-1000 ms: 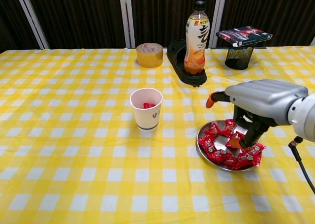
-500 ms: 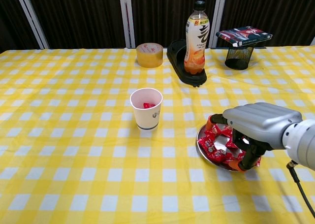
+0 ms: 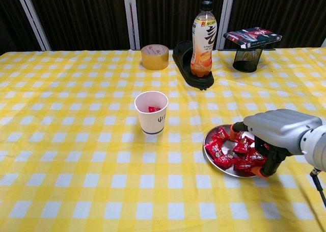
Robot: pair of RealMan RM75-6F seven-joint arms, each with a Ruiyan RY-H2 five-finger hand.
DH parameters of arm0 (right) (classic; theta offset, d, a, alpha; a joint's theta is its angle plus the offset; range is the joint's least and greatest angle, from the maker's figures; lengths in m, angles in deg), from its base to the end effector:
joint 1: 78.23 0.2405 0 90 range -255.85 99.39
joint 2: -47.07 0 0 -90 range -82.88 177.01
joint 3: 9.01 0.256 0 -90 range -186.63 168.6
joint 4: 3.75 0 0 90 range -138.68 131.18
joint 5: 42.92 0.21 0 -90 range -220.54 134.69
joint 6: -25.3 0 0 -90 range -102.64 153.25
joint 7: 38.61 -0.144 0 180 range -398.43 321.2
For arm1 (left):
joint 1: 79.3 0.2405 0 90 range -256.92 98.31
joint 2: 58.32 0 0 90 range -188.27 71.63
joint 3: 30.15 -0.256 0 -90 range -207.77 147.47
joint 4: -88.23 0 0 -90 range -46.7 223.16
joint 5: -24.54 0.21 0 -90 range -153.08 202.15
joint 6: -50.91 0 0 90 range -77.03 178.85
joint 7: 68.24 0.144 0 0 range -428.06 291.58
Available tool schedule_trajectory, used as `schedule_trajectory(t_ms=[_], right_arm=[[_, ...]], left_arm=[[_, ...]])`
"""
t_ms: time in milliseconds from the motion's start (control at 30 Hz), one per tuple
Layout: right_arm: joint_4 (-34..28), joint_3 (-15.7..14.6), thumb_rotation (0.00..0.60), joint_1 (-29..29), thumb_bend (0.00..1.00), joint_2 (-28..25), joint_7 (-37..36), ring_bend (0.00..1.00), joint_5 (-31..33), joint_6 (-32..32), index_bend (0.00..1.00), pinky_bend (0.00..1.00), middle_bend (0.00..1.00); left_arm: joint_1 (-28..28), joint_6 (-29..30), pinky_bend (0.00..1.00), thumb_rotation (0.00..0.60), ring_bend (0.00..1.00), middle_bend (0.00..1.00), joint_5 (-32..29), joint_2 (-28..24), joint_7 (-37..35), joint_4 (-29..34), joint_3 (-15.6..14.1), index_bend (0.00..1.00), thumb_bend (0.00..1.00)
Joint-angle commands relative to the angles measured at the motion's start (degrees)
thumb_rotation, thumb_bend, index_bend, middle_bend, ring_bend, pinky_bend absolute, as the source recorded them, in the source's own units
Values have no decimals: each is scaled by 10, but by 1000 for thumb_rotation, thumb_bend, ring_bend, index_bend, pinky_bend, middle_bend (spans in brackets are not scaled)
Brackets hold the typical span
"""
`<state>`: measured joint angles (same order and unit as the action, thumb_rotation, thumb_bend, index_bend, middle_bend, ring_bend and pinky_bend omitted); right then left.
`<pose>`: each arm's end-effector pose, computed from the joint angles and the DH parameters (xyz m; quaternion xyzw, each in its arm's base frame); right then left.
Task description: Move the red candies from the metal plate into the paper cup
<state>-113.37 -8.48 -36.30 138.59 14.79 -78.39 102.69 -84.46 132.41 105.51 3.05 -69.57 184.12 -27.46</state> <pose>-0.1489 -0.2467 -0.0320 0.7526 -0.4197 0.1885 0.4711 -0.3165 0.1806 0.1645 -0.5733 -0.4350 -0.3687 0.5883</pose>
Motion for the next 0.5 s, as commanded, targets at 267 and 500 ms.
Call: schedule_trajectory(t_ms=[267,500], right_arm=[[8,6,600,-4,354,-1,1,885,7,-9,320,897,886],[21,8,600,-7,399,4,-4,885,6,-17,373,897,886]], left_arm=[[0,-1,0,600,0,0,-2,-1,1,2,0,0,46],[0,-1,0,600,0,0,-2,-1,0,2,0,0,46]])
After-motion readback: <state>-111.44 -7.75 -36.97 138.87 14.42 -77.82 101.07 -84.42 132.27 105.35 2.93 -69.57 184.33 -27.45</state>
